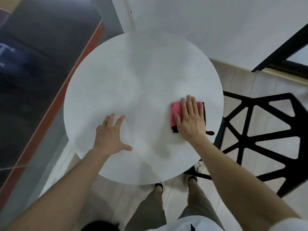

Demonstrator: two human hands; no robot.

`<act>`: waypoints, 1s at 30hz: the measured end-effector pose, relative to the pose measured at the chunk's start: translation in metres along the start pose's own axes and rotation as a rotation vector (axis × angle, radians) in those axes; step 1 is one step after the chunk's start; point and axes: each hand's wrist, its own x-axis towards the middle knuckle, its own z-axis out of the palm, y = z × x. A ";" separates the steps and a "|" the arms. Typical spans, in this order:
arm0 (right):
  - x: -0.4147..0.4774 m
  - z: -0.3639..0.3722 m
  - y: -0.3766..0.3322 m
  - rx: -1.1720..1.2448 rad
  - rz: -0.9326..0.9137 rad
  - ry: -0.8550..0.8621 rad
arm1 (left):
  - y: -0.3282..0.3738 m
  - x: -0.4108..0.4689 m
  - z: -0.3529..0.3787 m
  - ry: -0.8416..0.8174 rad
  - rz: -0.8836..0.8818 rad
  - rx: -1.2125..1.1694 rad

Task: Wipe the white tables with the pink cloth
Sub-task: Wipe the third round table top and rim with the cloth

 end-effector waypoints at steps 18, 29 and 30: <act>0.155 -0.002 -0.115 -0.015 0.016 0.069 | -0.058 -0.005 0.026 0.058 0.009 0.031; 0.004 0.021 -0.094 -0.079 -0.550 -0.025 | -0.057 -0.007 0.022 0.064 0.002 0.075; 0.009 0.013 -0.067 -0.106 -0.471 -0.025 | -0.057 -0.007 0.022 0.059 0.009 0.074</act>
